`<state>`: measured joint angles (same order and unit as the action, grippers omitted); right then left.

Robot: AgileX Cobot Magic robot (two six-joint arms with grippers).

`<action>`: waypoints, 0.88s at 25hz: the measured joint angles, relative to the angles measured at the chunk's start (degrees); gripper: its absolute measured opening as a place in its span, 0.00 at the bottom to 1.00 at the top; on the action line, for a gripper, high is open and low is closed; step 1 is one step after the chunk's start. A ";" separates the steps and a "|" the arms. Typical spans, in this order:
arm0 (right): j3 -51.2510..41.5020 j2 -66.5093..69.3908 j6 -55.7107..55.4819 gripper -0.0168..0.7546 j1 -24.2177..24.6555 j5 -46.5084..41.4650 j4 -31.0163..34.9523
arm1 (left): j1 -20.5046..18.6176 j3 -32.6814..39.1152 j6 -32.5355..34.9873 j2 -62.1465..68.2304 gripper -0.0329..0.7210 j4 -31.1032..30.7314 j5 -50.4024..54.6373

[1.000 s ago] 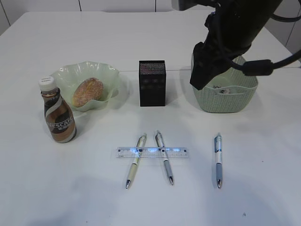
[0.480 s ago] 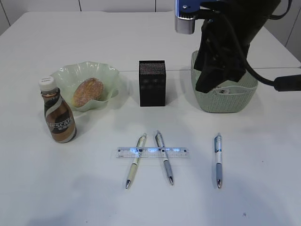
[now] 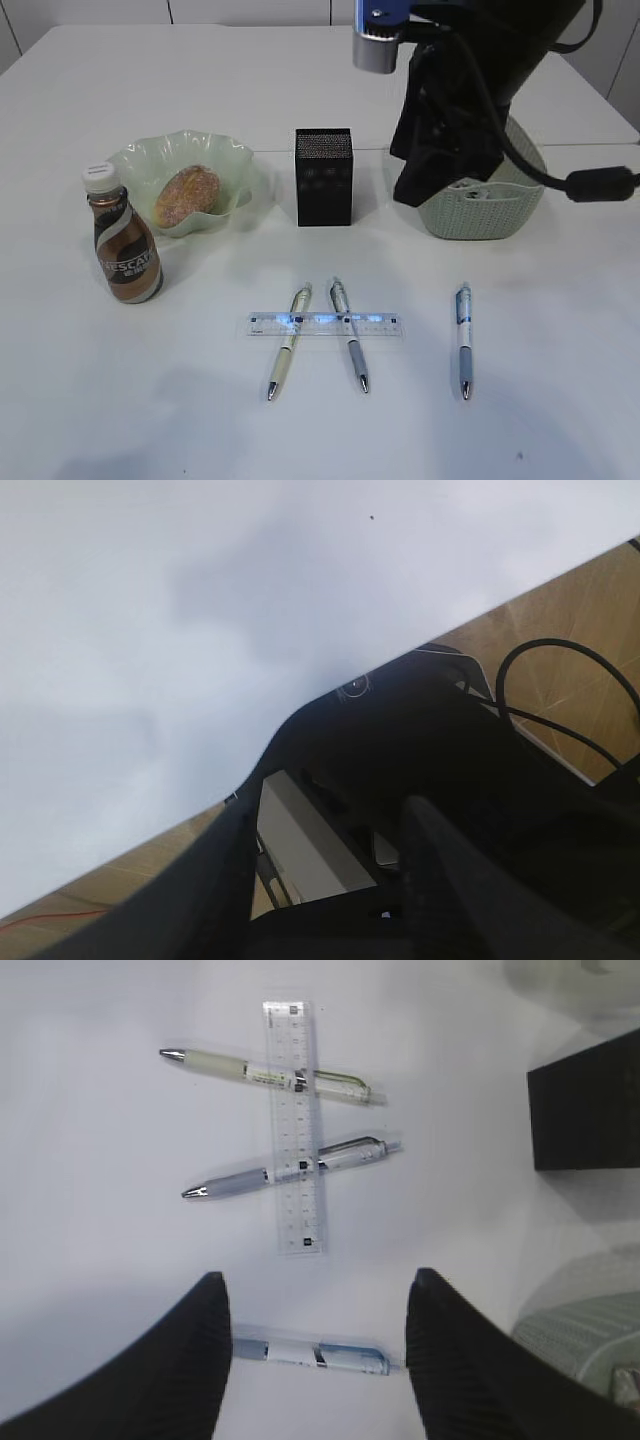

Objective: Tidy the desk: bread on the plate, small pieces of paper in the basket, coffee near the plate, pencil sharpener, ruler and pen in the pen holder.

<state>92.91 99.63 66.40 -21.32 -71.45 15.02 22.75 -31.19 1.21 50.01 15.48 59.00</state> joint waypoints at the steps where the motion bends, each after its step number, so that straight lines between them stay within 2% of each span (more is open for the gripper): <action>1: 0.00 0.00 0.00 0.60 0.00 0.00 0.00 | 0.00 0.00 0.00 0.00 0.48 0.00 0.00; 13: 1.10 8.29 0.07 0.60 -7.36 2.22 0.09 | 0.00 0.00 0.00 0.00 0.48 -0.12 -0.05; 22: 2.15 15.45 0.07 0.60 -7.71 4.41 0.09 | 0.00 0.00 0.00 0.00 0.48 -0.12 -0.05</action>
<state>95.06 115.08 66.47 -29.03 -67.04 15.11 22.75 -31.19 1.21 50.01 15.36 58.95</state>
